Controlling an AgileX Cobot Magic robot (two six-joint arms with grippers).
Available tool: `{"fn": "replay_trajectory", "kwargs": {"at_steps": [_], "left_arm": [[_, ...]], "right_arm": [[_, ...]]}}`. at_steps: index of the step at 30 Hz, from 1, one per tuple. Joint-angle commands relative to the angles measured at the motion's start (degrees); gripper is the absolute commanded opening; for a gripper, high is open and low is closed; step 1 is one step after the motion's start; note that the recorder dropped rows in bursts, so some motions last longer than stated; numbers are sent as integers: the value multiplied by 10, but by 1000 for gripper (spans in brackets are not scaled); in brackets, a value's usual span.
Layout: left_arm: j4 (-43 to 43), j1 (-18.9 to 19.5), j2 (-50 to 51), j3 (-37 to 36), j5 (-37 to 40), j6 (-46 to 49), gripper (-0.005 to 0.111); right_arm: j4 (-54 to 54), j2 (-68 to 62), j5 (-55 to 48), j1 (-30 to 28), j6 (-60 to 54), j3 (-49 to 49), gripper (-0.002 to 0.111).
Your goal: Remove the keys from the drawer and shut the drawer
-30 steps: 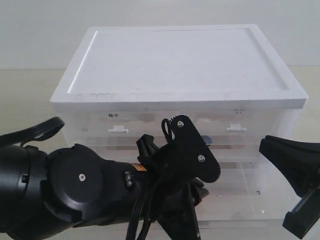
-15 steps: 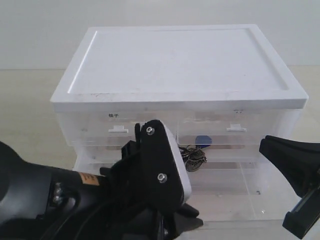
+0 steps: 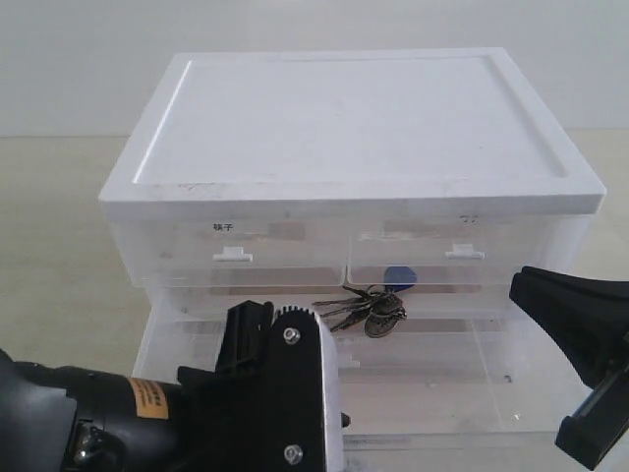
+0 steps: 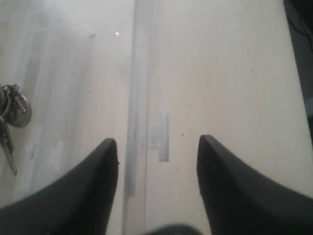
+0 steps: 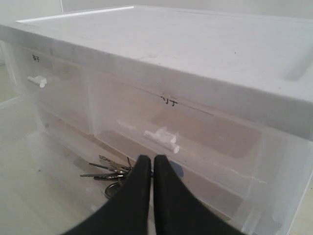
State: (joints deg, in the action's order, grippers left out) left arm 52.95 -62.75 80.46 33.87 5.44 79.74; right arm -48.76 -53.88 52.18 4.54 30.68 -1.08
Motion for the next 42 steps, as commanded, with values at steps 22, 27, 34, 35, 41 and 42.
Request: {"fn": "replay_trajectory", "kwargs": {"at_steps": [22,27,34,35,41,42], "left_arm": [[-5,-1,-4,-29,80,10,5],[-5,-1,-41,-29,82,13,5],[1,-1,-115,-29,116,7,5],[1,-1,-122,-29,126,7,5],[2,-1,-120,-29,116,-28,5],[2,-1,-117,-29,110,-28,5]], "right_arm": [[4,1,0,0,2,-4,0],[4,1,0,0,2,-4,0],[10,1,9,0,2,-4,0],[11,1,9,0,2,-4,0],[11,1,9,0,2,-4,0],[11,1,9,0,2,-4,0]]}}
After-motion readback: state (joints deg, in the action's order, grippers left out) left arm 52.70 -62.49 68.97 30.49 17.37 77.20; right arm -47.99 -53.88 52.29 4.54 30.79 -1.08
